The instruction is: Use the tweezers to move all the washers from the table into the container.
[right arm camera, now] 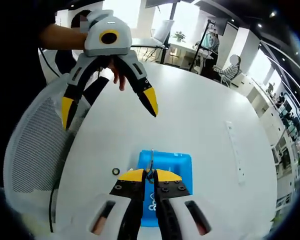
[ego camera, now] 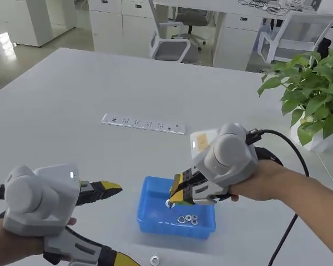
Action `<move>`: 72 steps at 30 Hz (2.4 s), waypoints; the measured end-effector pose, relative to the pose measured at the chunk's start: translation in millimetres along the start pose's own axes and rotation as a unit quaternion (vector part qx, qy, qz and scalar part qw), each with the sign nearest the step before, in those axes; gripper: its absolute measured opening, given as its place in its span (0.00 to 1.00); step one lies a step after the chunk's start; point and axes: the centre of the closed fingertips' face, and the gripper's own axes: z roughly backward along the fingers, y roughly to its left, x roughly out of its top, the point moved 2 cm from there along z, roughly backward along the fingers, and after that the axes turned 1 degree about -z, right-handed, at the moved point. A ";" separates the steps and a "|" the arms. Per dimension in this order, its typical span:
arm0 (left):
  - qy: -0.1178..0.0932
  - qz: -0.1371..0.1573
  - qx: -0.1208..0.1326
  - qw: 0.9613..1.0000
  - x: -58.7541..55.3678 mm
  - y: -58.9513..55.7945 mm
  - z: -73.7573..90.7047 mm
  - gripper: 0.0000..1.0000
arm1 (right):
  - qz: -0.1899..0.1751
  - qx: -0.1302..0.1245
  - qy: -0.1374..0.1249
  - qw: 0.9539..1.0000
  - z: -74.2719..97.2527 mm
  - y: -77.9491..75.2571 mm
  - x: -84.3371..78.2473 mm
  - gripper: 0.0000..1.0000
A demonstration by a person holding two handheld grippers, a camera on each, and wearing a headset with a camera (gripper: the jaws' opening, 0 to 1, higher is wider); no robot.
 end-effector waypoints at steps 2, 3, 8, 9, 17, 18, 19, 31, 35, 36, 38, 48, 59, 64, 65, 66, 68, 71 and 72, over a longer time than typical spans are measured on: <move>-0.001 -0.002 0.004 1.000 -1.1 1.4 1.2 0.99 | -0.002 0.002 0.001 1.000 -2.4 -2.2 -3.4 0.07; -0.002 -0.001 0.007 1.000 -2.2 3.0 2.0 0.99 | -0.002 0.000 0.001 1.000 -3.4 -3.8 -4.9 0.07; -0.006 0.003 0.010 1.000 -3.6 6.1 3.8 0.99 | -0.009 0.001 0.006 1.000 -10.7 -8.0 -15.1 0.07; -0.006 0.003 0.010 1.000 -3.6 6.3 4.0 0.99 | -0.008 -0.001 0.006 1.000 -13.0 -9.1 -17.6 0.07; -0.014 0.004 0.015 1.000 2.1 4.1 5.0 0.99 | -0.014 0.001 0.005 1.000 -24.3 -13.2 -29.1 0.07; -0.013 0.004 0.016 1.000 2.5 3.7 5.0 0.99 | -0.012 -0.001 0.006 1.000 -26.9 -13.9 -31.2 0.07; -0.013 0.003 0.016 1.000 3.0 3.2 5.1 0.99 | -0.012 0.000 0.005 1.000 -28.3 -14.4 -32.2 0.07; -0.011 0.009 0.017 1.000 1.7 1.1 6.4 0.98 | -0.021 0.008 0.007 1.000 -48.8 -14.3 -44.6 0.07; -0.011 0.009 0.018 1.000 1.2 2.2 6.5 0.97 | -0.023 0.011 0.010 1.000 -53.3 -13.5 -48.2 0.07; -0.011 0.008 0.019 1.000 1.0 2.9 6.4 0.97 | -0.024 0.011 0.010 1.000 -54.6 -14.0 -49.4 0.07; -0.012 0.007 0.019 1.000 1.1 4.2 6.4 0.97 | -0.024 0.010 0.011 1.000 -56.3 -13.6 -50.4 0.07; -0.012 0.006 0.018 1.000 1.7 6.3 5.4 0.97 | -0.022 0.016 0.021 0.999 -61.0 -12.4 -57.3 0.08; -0.009 0.007 0.015 1.000 -1.9 5.8 3.0 0.95 | -0.017 0.015 0.021 1.000 -61.6 -11.8 -58.8 0.08; -0.010 0.006 0.015 1.000 -2.3 8.0 3.1 0.95 | -0.012 0.014 0.024 1.000 -61.6 -11.6 -58.9 0.08; -0.011 0.005 0.015 1.000 -2.2 8.0 3.2 0.95 | -0.011 0.015 0.024 1.000 -61.5 -11.4 -58.8 0.08; -0.011 0.005 0.016 1.000 -2.2 8.4 3.4 0.95 | -0.009 0.014 0.026 1.000 -61.1 -11.3 -58.9 0.08; -0.011 0.006 0.016 1.000 -2.3 8.4 3.6 0.95 | -0.007 0.014 0.028 0.999 -60.1 -11.1 -58.5 0.08; -0.011 0.005 0.016 1.000 -1.1 6.8 3.8 0.94 | -0.006 0.013 0.028 0.999 -59.0 -11.2 -58.0 0.08; -0.012 0.005 0.015 1.000 -0.8 6.5 3.8 0.94 | -0.005 0.012 0.029 1.000 -58.8 -11.6 -58.1 0.08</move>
